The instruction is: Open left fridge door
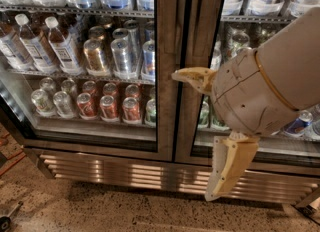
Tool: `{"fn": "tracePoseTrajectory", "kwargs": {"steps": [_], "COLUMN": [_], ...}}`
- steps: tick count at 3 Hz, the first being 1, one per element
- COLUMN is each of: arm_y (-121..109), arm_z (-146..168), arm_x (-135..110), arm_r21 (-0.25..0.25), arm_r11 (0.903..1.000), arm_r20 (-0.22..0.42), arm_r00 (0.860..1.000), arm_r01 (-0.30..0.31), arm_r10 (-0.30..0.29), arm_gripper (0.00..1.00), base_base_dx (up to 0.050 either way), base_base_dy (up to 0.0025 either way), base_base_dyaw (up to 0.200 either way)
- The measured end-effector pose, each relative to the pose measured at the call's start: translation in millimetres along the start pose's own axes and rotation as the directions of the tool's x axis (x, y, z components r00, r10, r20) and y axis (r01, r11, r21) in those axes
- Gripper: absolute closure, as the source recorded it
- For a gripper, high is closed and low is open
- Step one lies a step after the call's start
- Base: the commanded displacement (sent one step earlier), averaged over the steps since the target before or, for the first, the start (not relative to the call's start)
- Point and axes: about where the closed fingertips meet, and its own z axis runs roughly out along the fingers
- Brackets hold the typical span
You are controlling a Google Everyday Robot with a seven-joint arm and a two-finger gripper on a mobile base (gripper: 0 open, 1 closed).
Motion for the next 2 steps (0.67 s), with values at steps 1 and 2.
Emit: {"fn": "tracePoseTrajectory", "kwargs": {"steps": [1, 2], "arm_y": [4.4, 3.5], "arm_z": [1.8, 2.7], "arm_x": [28.1, 29.6], "arm_r21": [-0.015, -0.027], "arm_r11": [0.9991, 0.9995], "arm_r20": [0.149, 0.367], "arm_r00": [0.988, 0.930], "arm_r01": [-0.038, -0.019], "arm_r10": [0.040, 0.027], "arm_gripper": [0.00, 0.00], "base_base_dx": [0.000, 0.000], "base_base_dy": [0.00000, 0.00000], "base_base_dyaw": [0.000, 0.000]}}
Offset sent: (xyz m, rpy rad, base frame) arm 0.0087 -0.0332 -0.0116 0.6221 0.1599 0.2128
